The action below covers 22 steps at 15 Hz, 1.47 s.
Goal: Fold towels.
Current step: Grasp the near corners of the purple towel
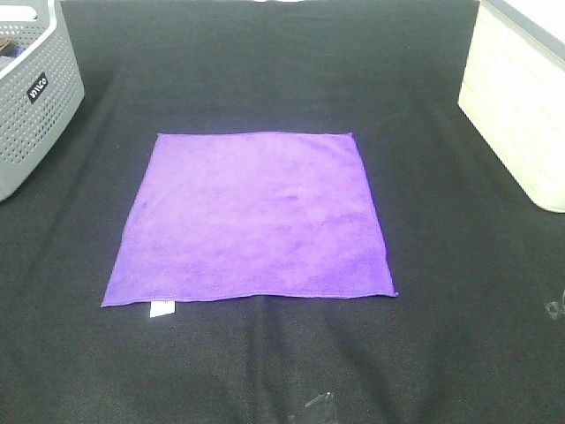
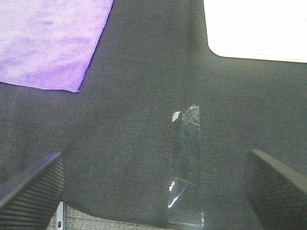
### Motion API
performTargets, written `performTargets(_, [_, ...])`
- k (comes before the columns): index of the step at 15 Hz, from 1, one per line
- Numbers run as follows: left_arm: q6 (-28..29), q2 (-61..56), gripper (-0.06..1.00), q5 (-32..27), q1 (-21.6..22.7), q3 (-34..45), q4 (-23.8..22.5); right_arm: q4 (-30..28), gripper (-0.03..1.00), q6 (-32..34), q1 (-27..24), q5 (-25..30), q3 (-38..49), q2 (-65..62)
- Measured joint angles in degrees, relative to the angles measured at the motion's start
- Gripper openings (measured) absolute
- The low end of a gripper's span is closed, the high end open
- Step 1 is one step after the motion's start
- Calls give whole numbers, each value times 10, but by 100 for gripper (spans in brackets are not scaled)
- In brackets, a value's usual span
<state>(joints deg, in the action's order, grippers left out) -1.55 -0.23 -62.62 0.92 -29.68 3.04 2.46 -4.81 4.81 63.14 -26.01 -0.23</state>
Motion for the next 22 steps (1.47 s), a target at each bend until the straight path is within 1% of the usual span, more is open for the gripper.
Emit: performTargets(22, [0,0,99,0,0,0,0,0,96,0,0,0,0,0])
